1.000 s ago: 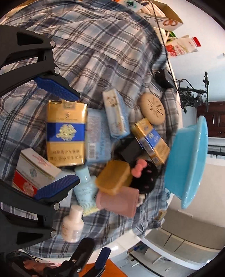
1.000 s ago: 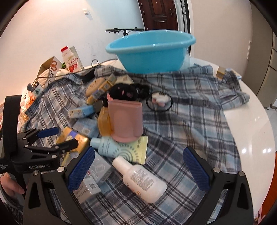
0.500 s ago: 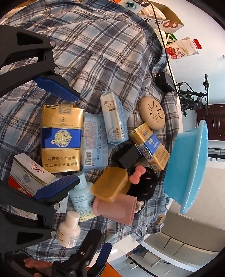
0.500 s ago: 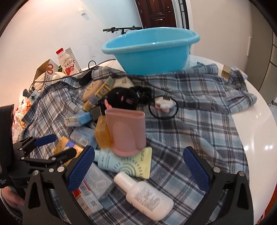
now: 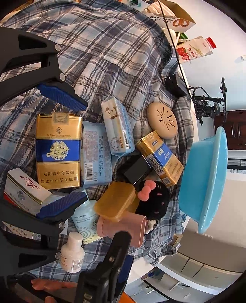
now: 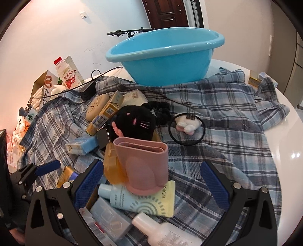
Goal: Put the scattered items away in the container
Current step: 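Lower the left gripper onto the pink cup holder and close it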
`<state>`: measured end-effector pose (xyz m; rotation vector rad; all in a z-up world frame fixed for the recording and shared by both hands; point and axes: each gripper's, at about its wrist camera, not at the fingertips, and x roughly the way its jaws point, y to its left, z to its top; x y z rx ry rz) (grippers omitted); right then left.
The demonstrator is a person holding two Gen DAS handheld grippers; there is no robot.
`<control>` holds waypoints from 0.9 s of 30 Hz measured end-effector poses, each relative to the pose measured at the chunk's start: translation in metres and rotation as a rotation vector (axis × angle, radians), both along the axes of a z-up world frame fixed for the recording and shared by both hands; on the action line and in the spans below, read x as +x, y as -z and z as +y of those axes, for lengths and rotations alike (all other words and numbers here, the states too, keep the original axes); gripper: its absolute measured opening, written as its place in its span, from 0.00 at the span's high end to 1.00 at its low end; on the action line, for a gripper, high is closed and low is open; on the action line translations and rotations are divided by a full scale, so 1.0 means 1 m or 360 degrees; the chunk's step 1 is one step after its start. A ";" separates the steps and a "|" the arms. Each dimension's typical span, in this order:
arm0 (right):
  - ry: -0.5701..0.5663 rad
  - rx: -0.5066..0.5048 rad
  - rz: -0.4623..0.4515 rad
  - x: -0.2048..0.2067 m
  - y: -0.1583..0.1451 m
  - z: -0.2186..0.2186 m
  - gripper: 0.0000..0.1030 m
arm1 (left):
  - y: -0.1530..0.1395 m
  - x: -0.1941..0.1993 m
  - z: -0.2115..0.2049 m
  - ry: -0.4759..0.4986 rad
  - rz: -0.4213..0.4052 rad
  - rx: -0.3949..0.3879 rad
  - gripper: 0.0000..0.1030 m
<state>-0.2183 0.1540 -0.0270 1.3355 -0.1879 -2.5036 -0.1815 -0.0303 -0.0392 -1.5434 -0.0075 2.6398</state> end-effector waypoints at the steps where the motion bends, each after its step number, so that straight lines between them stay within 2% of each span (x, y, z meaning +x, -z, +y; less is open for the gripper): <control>1: 0.0002 0.0004 0.0003 -0.001 0.000 -0.002 0.01 | 0.000 0.000 0.000 0.0000 -0.0002 0.0004 0.14; 6: -0.0006 0.0025 0.0020 -0.003 -0.001 -0.006 0.01 | 0.001 -0.001 -0.003 -0.0008 -0.0013 0.0013 0.14; 10: 0.0024 0.0034 0.0030 -0.002 -0.001 0.006 0.01 | 0.001 -0.003 -0.001 -0.0002 -0.0023 0.0035 0.14; 14: 0.0096 0.0083 0.0046 0.000 -0.001 0.027 0.01 | 0.000 -0.007 0.015 0.0049 -0.0030 0.0033 0.14; 19: 0.0169 0.0128 0.0067 0.005 -0.002 0.056 0.01 | -0.003 -0.015 0.039 0.0099 -0.0046 0.0121 0.14; 21: 0.0201 0.0147 0.0074 0.008 -0.001 0.068 0.01 | -0.007 -0.018 0.051 0.0110 -0.0024 0.0089 0.14; 24: 0.0266 0.0122 0.0062 0.013 0.001 0.089 0.01 | -0.014 -0.021 0.068 0.0131 0.0030 0.0044 0.14; 27: 0.0329 0.0093 0.0049 0.016 0.004 0.110 0.01 | -0.021 -0.029 0.081 0.0159 0.0044 0.0092 0.14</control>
